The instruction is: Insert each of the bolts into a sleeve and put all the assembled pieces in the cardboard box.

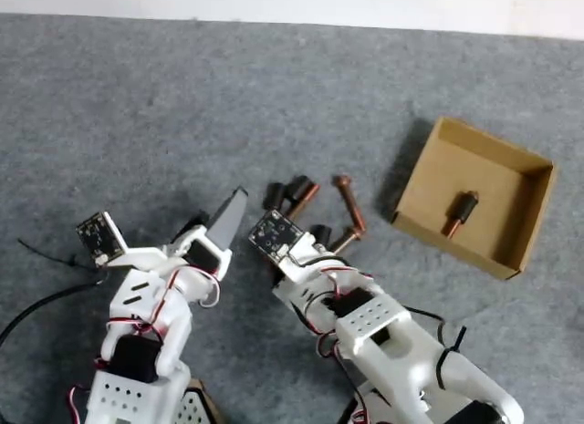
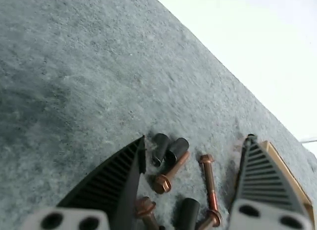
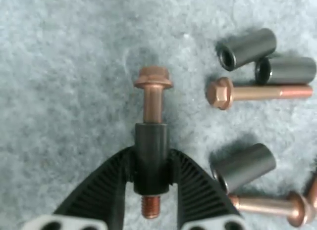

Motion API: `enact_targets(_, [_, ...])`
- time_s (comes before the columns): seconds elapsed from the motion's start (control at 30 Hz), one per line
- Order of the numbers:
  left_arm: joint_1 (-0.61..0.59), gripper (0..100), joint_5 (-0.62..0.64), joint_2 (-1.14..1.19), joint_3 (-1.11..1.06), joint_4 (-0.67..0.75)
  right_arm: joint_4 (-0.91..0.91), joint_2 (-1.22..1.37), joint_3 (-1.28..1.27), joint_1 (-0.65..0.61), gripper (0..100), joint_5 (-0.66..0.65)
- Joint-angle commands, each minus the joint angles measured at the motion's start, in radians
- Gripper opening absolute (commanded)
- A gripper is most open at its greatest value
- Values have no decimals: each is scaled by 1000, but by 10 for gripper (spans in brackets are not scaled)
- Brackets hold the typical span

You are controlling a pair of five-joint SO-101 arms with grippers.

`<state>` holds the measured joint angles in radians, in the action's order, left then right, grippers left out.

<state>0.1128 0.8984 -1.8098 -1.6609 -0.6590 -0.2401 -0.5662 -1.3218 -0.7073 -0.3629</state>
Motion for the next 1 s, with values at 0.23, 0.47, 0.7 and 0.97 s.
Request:
enact_targets(0.23, [-16, 289, 3, -13, 8, 17, 107, -51, 16, 12, 5, 12])
enact_targets(0.47, [-15, 288, 3, -13, 7, 17, 107, -305, 10, 157, 5, 26])
enact_targets(0.7, [-15, 288, 3, -13, 7, 17, 99, -596, -41, 278, 5, 115])
enact_targets(0.97, [-15, 288, 3, -13, 7, 17, 97, -932, -183, 381, 5, 115])
